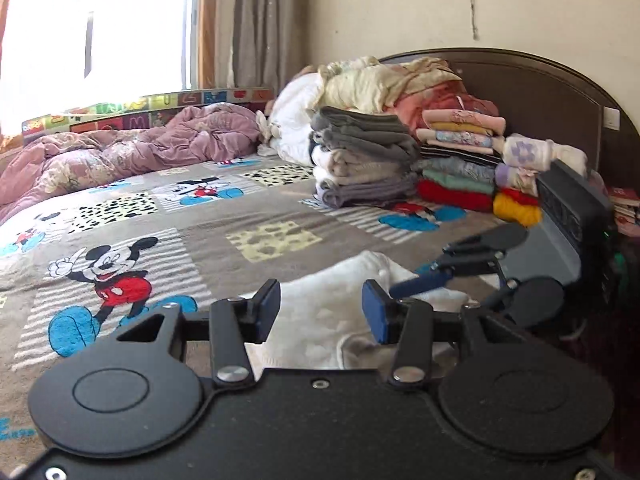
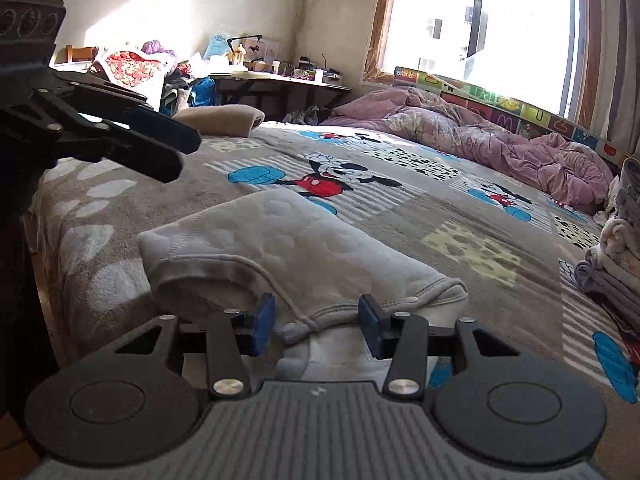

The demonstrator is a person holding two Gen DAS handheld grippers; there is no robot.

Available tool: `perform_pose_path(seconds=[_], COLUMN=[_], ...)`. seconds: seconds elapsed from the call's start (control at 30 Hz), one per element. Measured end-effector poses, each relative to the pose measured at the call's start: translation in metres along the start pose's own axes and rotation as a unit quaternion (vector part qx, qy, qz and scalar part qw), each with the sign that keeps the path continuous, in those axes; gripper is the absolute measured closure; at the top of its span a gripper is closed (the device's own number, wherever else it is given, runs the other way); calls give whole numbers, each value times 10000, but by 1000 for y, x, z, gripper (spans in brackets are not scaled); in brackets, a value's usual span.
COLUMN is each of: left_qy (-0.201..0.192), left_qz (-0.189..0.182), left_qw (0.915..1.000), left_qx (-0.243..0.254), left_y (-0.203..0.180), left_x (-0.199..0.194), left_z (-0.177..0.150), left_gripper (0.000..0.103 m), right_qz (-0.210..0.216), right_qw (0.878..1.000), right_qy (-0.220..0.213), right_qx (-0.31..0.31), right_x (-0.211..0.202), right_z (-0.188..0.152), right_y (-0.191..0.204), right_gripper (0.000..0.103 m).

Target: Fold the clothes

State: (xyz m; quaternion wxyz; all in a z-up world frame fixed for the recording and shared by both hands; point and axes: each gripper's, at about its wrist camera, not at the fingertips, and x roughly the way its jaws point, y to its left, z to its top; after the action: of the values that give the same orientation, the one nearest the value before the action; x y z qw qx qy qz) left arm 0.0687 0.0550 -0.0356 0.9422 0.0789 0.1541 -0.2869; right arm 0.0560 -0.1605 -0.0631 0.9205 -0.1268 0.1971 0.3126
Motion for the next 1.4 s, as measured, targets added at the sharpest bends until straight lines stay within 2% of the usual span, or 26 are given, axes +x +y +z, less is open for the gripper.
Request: perform_pose_path(seconds=[0.07,0.2,0.23,0.33,0.53,0.77,0.93,1.0,1.07,1.13,1.2,1.27,1.33,1.4], left_qy=[90,771,826,715,621,556,320,152,-41,-230,-285,-209,-43,204], left_qz=[225,571,642,741,690,774,545,500,495,504,509,515,494,427], left_qw=[9997,9952,9943,9940,9941,9943,9926,9893,9832,9706,9551,9398,9242,9132], left_qx=[47,-173,-222,-366,-561,-481,-1039,-1362,-1755,-2342,-2904,-3373,-3786,-4046], left_y=[-7,-8,-8,-7,-2,-9,0,7,15,29,41,50,57,60], left_x=[29,80,84,81,81,76,50,37,26,14,6,3,5,11], left_z=[-2,-35,-42,-51,-57,-57,-49,-44,-40,-39,-41,-46,-54,-63], left_gripper=[68,69,69,69,68,68,64,64,59,57,54,53,53,53], right_qz=[-107,-94,-50,71,137,67,10,-17,-2,32,66,100,133,166], right_qw=[9999,9989,9984,9951,9945,9951,9935,9913,9864,9781,9673,9538,9379,9194], right_qy=[2,-83,-106,-161,-288,-368,-523,-737,-768,-703,-635,-566,-496,-424], right_qx=[89,441,550,969,994,913,1006,1088,1455,1958,2456,2948,3432,3906], right_x=[4,8,9,17,23,16,-6,-19,-19,-13,-7,-1,5,10], right_z=[-5,-22,-25,-33,-42,-40,-33,-30,-33,-41,-49,-57,-65,-73], right_y=[0,-1,-1,-4,-4,2,4,2,-7,-19,-31,-44,-56,-68], right_gripper=[56,55,55,52,50,50,50,50,50,49,42,32,32,32])
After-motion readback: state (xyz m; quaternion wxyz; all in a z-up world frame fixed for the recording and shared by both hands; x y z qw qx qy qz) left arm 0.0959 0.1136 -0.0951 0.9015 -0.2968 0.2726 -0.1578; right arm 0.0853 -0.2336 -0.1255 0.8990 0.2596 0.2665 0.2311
